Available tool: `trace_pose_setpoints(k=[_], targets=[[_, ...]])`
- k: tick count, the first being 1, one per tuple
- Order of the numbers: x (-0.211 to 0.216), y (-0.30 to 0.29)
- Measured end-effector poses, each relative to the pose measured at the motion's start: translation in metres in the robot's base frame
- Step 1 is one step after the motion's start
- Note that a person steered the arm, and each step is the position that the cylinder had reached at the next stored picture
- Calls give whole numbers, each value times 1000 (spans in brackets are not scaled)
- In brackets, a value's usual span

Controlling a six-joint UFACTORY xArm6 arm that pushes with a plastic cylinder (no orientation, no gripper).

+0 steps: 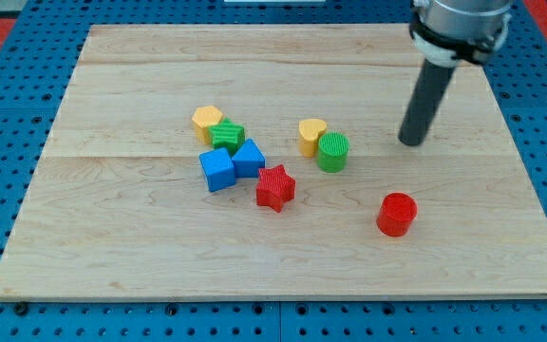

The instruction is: Form a triangle of red blocks with a green circle

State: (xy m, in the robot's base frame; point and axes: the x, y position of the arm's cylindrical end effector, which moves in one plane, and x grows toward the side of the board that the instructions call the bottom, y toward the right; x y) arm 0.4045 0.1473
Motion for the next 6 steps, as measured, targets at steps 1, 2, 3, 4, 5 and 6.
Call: trace_pose_setpoints(k=[1, 2, 3, 4, 5, 6], targets=[[-2, -91], [12, -103], [58, -77], [80, -39], [82, -58], [69, -68]])
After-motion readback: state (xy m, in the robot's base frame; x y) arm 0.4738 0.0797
